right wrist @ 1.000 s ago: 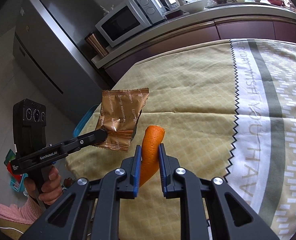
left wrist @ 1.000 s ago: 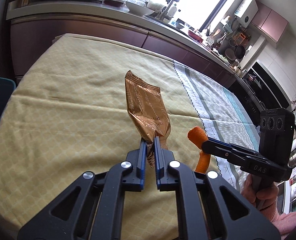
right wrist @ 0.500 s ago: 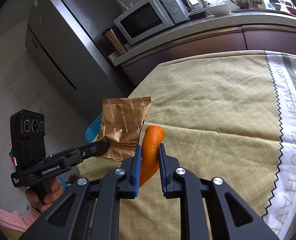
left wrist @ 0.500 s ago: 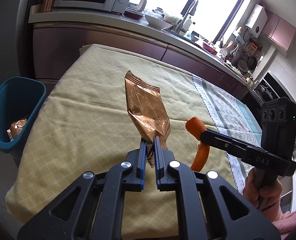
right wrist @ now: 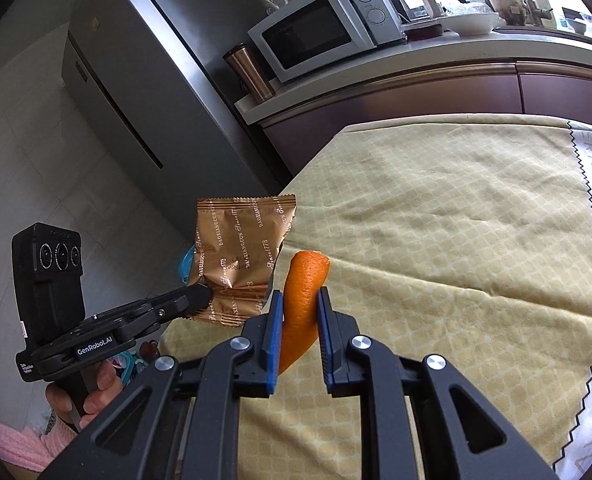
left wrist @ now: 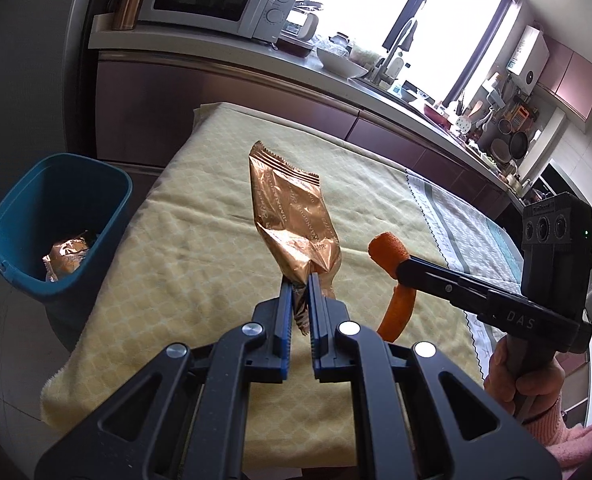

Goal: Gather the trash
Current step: 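Lift the packet and peel and carry both toward the teal bin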

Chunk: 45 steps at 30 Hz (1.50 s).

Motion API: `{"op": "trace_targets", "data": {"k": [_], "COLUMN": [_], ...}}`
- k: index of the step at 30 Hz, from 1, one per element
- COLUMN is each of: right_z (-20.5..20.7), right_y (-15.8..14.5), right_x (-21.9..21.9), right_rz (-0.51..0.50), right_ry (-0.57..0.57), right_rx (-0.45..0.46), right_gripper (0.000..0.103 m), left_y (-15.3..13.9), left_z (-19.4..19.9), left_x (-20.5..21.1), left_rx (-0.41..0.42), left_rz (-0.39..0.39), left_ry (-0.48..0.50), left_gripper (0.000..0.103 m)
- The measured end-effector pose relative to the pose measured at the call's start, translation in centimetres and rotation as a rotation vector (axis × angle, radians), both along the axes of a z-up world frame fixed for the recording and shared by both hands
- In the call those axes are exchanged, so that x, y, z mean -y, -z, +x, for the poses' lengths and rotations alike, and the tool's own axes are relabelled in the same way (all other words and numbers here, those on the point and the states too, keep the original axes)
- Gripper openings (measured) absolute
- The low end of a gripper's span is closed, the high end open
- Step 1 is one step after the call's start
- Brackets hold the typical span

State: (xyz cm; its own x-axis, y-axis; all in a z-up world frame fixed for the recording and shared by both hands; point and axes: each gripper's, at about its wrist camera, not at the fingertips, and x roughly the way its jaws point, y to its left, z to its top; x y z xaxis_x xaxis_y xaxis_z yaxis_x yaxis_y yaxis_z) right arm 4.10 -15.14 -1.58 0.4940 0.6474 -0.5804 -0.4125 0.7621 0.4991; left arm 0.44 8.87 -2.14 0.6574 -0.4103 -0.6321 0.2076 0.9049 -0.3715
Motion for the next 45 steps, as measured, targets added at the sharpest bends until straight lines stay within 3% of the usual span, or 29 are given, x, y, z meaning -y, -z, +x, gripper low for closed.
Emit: {"op": "trace_targets", "data": {"k": [45], "right_z": [3.1], "right_y": [-1.1], "right_x": [-5.9], "right_rz": [-0.001], "right_ry": [-0.085], "right_rx": [0.017], "right_gripper": [0.015], "left_y": [-1.2], "left_z": [-0.4], "left_x": [-5.0], "left_rx": [0.034], "left_rz": [0.017], "left_ry": [-0.142], "left_gripper": [0.008]}}
